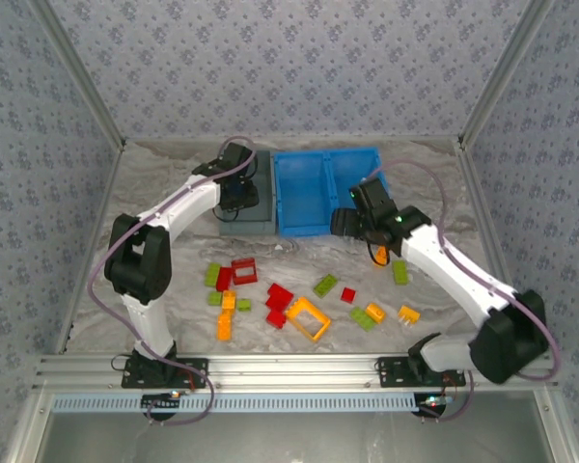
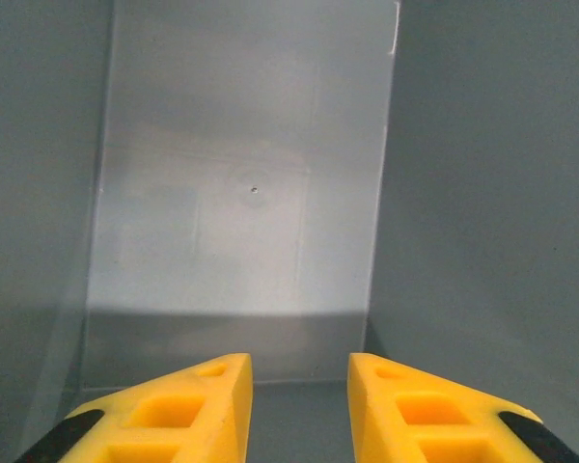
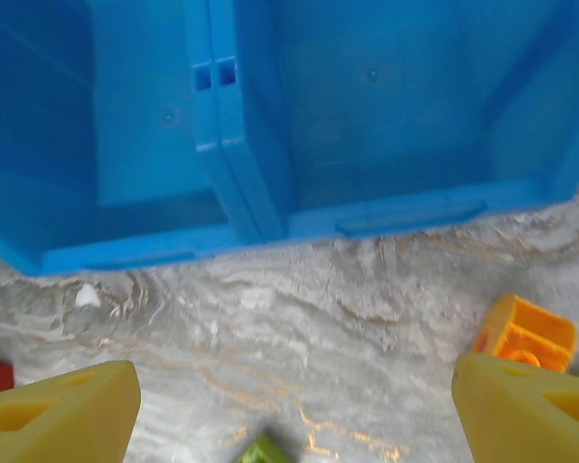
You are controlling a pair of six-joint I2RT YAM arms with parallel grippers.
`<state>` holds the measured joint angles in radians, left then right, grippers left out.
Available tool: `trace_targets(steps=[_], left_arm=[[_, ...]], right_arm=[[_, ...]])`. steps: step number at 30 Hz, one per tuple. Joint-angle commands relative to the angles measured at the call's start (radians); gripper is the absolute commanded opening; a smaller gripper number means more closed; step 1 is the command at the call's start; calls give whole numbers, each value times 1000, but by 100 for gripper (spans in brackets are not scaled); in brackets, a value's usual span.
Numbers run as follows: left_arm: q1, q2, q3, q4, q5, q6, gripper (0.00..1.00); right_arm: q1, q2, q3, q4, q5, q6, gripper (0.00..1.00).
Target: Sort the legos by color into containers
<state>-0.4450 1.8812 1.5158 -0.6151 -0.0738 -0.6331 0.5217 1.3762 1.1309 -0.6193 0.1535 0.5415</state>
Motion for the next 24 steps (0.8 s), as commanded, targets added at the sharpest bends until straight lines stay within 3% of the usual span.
trace_targets(steps=[1,7,14,20,24], left_arm=[[4,9,-13,21,3,28,29],[15,24,-24,25,4,39,27],[27,24,-62,45,5,45,25],[52,19,-123,78,16,41,18],[70,20,-155,111,38,35,15]], right_arm=[[-28,112,131,51,-52,-72,86],[-71,387,367,-9,-47,-114,82],[-93,646,570,-137,-6,-101,60],[-98,661,560,-148,12,-97,30],[-96,624,540,-147,41,-107,22]])
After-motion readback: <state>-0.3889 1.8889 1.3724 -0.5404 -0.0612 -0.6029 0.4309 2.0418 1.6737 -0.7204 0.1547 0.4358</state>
